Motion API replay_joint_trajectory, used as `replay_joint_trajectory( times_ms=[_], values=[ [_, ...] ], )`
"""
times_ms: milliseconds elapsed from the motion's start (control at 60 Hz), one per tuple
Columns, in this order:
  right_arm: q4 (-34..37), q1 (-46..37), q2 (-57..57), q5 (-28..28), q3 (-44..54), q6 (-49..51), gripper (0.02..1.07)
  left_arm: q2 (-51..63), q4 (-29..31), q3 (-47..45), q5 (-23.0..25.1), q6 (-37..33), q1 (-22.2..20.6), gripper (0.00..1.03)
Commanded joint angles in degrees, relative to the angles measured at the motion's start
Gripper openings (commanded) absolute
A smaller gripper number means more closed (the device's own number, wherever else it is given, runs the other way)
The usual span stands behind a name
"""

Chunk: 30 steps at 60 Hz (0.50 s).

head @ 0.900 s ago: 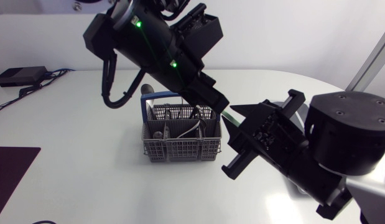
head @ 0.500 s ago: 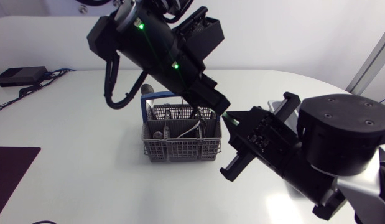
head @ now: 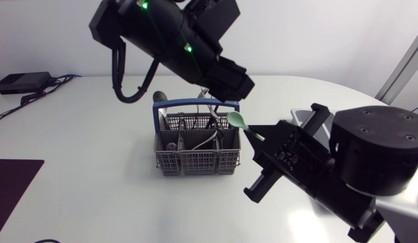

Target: Sort the cutlery from the basket into the organizer compartments.

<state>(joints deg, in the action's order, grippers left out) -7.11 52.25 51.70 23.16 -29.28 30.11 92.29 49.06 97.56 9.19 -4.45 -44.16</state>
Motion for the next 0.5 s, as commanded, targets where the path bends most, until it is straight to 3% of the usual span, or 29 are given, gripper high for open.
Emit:
replay_joint_trajectory(
  times_ms=[0,217,367,483],
  values=[
    [1.58,-0.92,-1.69,-0.75,2.21,0.92,0.13,-2.29,-1.77,1.93,0.56,1.64,1.89,0.68],
    [8.08,-13.31,-8.37,-12.26,3.79,1.27,0.13,-3.87,-3.44,0.70,0.30,-1.18,6.37,0.69],
    [13.97,-27.73,-11.71,-26.06,4.40,4.26,0.14,-5.81,-3.53,-3.16,-0.93,-5.22,7.60,0.69],
    [17.92,-39.07,-12.24,-36.60,4.93,8.56,0.14,-8.27,-3.53,-7.91,-4.71,-11.46,6.72,0.68]
  ],
)
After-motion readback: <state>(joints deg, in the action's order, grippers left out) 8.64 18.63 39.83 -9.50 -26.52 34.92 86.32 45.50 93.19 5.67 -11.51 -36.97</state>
